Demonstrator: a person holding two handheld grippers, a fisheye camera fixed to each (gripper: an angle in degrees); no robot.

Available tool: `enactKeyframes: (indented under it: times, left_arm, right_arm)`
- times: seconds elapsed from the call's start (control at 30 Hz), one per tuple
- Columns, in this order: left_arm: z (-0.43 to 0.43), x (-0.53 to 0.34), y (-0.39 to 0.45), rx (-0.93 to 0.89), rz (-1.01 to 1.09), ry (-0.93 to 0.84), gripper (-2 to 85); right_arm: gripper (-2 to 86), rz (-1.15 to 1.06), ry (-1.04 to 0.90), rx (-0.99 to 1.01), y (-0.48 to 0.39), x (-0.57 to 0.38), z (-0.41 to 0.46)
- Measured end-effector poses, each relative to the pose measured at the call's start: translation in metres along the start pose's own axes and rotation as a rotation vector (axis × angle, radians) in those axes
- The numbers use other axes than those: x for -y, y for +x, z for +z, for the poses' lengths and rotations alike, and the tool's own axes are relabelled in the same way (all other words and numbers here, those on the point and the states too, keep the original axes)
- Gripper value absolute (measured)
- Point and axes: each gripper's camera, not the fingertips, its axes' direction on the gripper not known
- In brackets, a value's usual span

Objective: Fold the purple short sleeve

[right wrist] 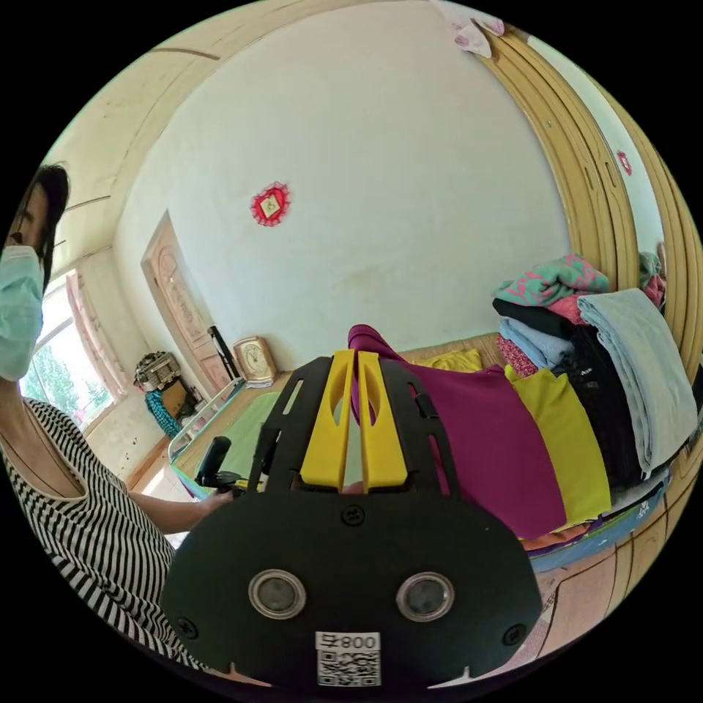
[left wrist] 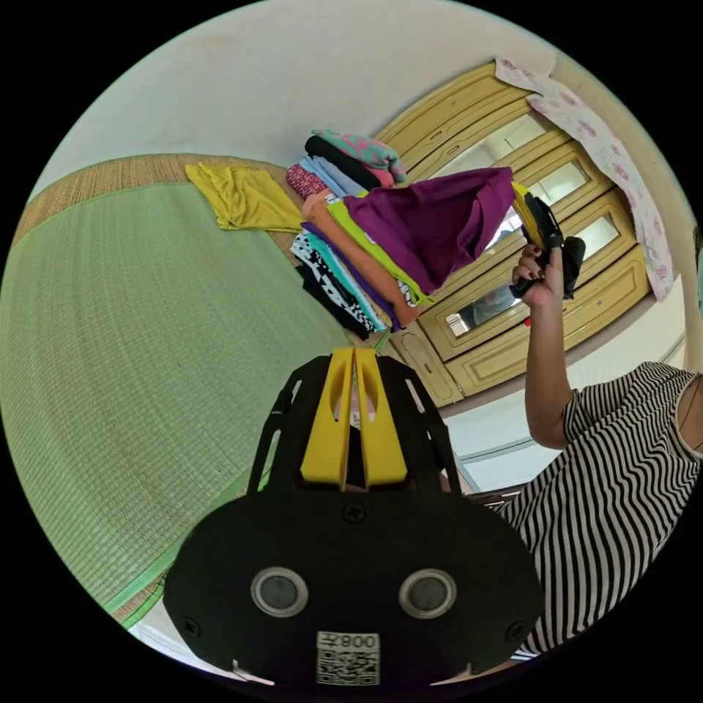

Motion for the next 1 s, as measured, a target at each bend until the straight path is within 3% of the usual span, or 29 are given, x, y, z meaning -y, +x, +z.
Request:
enactKeyframes:
  times: [0.37, 1.0]
  left_arm:
    - [-0.094, -0.071, 0.040, -0.087, 0.017, 0.186, 2.3]
    - [-0.120, -0.205, 0.075, -0.160, -0.051, 0.118, 9.1]
  right_arm:
    - [0.4, -0.085, 0.011, 0.344, -0.072, -0.028, -0.055]
    - [0.2, -0.120, -0.065, 0.460, -0.128, -0.075, -0.080]
